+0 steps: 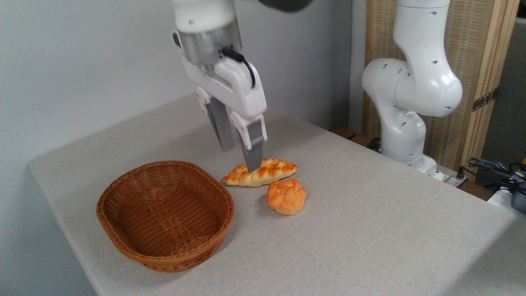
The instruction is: Put bread into the basket
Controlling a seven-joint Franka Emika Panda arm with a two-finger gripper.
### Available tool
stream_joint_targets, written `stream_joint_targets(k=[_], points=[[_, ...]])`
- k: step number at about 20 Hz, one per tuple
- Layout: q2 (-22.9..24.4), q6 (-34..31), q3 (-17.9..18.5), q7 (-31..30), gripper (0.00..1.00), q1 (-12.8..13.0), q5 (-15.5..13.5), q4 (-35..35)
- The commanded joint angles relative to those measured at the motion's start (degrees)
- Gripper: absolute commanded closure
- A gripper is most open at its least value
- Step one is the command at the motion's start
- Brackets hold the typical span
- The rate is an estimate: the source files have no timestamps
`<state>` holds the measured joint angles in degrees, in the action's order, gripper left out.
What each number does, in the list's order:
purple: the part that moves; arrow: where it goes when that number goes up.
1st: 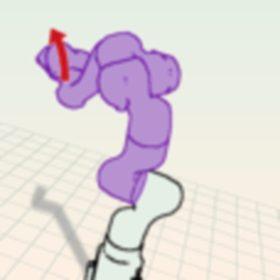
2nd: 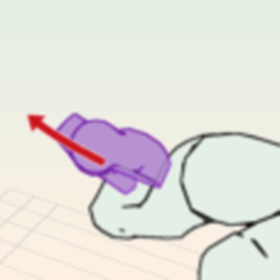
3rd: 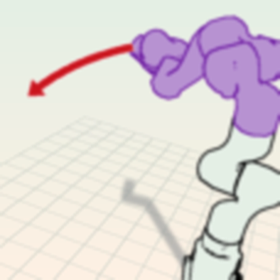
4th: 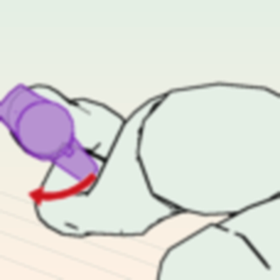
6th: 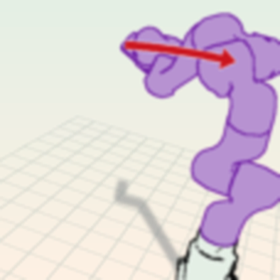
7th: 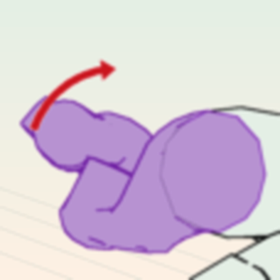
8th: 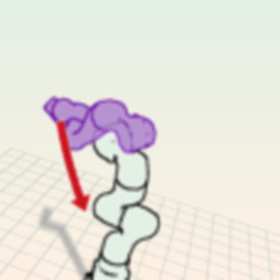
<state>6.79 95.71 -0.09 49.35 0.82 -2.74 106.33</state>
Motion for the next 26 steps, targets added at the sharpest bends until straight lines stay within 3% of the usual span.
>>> stream_joint_targets(k=[1,4,11,13,14,16,18,26], points=[[7.7,6.2,0.2,3.3,0.00,0.0,-0.8,14.5],[8.9,6.2,0.2,7.2,0.00,0.0,-0.4,20.0],[8.5,11.2,-0.4,7.3,0.01,0.1,-0.3,26.4],[8.4,13.3,-0.4,7.5,0.11,0.2,-0.1,28.1],[8.4,13.6,-0.4,7.5,0.23,0.1,-0.1,28.4],[8.2,13.8,-0.4,8.0,0.56,0.1,-0.2,28.7],[8.1,14.1,-0.4,8.1,0.72,0.1,-0.1,28.7],[7.5,14.6,-0.4,9.6,0.72,0.1,-0.1,28.6]])
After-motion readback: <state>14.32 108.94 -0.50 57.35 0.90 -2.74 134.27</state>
